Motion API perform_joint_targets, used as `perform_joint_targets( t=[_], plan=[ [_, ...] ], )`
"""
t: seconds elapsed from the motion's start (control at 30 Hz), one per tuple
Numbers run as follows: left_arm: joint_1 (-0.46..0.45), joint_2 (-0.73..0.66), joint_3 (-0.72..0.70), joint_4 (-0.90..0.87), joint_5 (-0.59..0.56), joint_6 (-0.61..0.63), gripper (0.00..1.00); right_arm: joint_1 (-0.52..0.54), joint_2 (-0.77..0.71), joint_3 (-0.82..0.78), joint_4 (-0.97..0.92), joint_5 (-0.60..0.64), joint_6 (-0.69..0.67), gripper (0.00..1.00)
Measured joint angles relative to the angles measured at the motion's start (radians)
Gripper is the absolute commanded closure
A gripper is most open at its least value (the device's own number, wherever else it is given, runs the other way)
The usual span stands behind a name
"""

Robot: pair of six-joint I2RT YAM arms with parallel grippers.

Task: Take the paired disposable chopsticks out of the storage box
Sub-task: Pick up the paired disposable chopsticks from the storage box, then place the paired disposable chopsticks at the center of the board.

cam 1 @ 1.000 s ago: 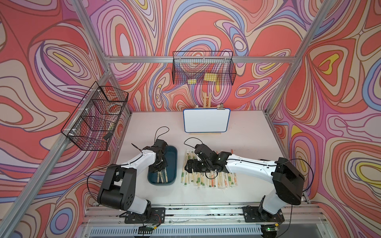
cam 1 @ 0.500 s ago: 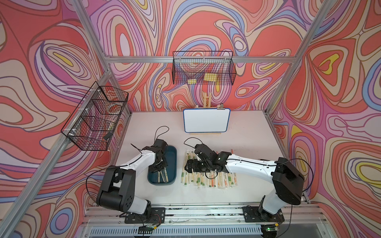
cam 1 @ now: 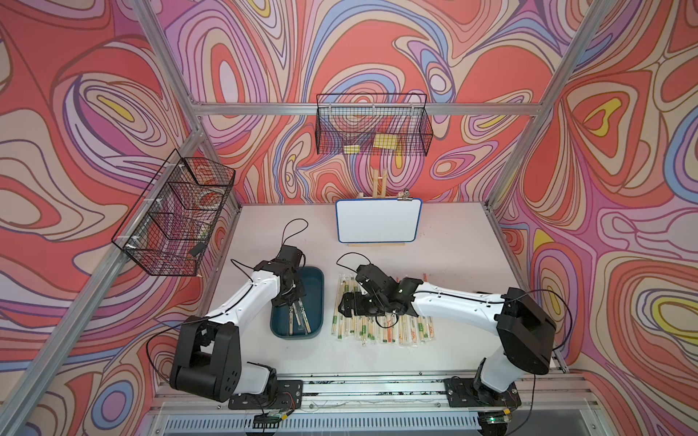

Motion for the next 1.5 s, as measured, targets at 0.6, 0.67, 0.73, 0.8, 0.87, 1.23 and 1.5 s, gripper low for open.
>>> perform_joint_targets(
  t=[0.6, 0.67, 0.73, 0.8, 0.87, 1.23, 1.5],
  plan=[
    [-0.01, -0.052, 0.169, -0.08, 0.113, 0.05, 1.0, 0.0, 0.0, 0.0, 0.0, 0.005, -0.004, 0.07],
    [-0.027, -0.052, 0.175, -0.08, 0.122, 0.049, 1.0, 0.0, 0.0, 0.0, 0.0, 0.008, -0.004, 0.06],
    [-0.054, -0.051, 0.183, -0.08, 0.127, 0.048, 1.0, 0.0, 0.0, 0.0, 0.0, 0.012, -0.004, 0.06],
    [-0.091, -0.049, 0.198, -0.08, 0.128, 0.048, 1.0, 0.0, -0.001, 0.0, 0.0, 0.014, -0.003, 0.06],
    [-0.13, -0.039, 0.216, -0.079, 0.127, 0.047, 1.0, 0.0, -0.005, -0.003, 0.001, 0.018, -0.003, 0.06],
    [-0.304, 0.111, 0.235, -0.04, 0.113, 0.028, 1.0, 0.0, -0.068, -0.092, -0.001, 0.04, 0.008, 0.06],
    [-0.342, 0.203, 0.233, 0.008, 0.101, 0.018, 1.0, 0.0, -0.107, -0.12, -0.001, 0.053, 0.014, 0.06]
  ],
)
